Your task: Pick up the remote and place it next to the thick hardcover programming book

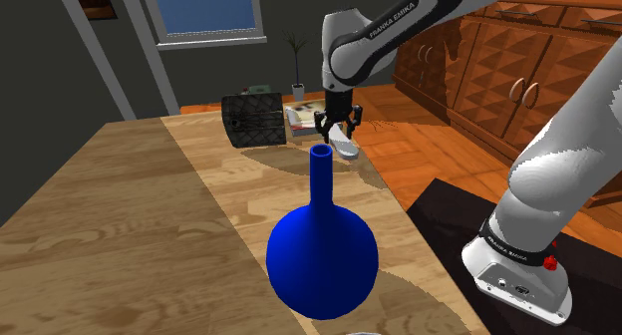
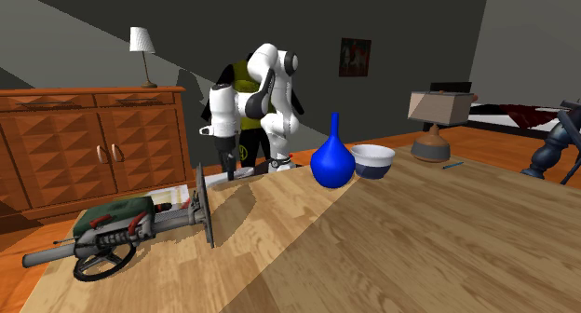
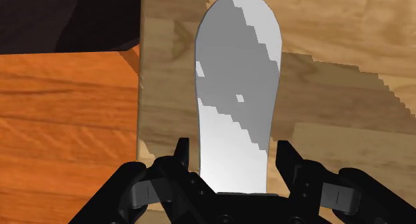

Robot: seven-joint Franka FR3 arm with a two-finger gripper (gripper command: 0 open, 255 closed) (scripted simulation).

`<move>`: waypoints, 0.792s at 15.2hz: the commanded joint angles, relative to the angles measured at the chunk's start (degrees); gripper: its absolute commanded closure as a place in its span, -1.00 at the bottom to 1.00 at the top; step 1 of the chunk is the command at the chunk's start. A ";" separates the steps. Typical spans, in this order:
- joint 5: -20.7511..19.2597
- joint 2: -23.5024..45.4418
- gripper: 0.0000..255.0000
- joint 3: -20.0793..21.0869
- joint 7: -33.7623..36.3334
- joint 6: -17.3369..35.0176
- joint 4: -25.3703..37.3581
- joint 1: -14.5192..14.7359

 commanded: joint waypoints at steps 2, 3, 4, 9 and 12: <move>-0.50 1.32 1.00 0.13 0.42 2.35 -1.03 -0.04; -0.70 1.82 1.00 0.18 0.58 3.15 -1.36 -0.06; -0.91 2.33 1.00 0.21 0.75 3.95 -1.68 -0.07; -1.27 3.16 1.00 0.26 1.03 5.21 -2.16 -0.09; -1.27 3.16 1.00 0.26 1.03 5.21 -2.16 -0.09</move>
